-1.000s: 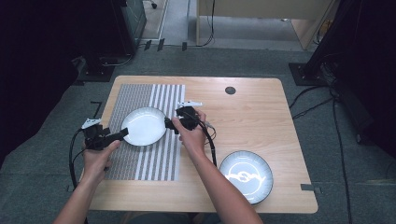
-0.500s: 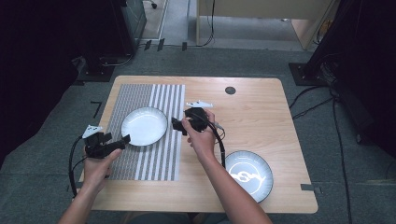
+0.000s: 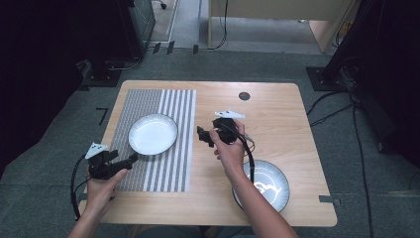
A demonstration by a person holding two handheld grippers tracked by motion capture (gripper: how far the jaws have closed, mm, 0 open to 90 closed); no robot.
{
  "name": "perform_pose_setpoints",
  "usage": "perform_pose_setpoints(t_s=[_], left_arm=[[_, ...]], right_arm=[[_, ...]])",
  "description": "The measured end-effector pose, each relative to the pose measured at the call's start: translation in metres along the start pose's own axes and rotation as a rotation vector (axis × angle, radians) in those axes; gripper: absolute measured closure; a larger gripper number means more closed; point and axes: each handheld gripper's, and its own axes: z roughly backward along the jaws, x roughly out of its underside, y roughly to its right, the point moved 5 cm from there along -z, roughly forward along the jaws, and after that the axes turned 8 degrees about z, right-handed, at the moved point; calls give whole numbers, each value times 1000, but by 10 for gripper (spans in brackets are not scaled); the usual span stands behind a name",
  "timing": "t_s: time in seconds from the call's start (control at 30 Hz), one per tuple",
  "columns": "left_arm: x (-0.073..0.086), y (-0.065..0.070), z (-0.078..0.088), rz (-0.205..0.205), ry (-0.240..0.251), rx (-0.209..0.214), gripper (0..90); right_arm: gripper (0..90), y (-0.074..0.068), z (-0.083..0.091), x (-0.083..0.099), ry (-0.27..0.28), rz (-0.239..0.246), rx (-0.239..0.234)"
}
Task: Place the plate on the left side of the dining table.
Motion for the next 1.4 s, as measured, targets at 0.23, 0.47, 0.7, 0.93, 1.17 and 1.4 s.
perform_pose_setpoints(t_s=[0.23,0.47,0.7,0.93,1.17,1.4], left_arm=[[16,-6,5,-1,-14,-24,145],[28,-11,13,-16,-26,-39,148],[37,-16,17,-25,-25,-64,148],[48,-26,17,-36,-35,-113,153],[53,-29,15,-46,-36,-146,154],[58,-33,13,-60,-51,-182,158]], right_arm=[[203,20,24,13,6,-19,27],[203,36,45,25,16,-26,44],[203,45,60,32,29,-41,49],[202,56,78,40,43,-63,60],[201,70,95,52,53,-78,85],[203,88,112,65,54,-104,121]])
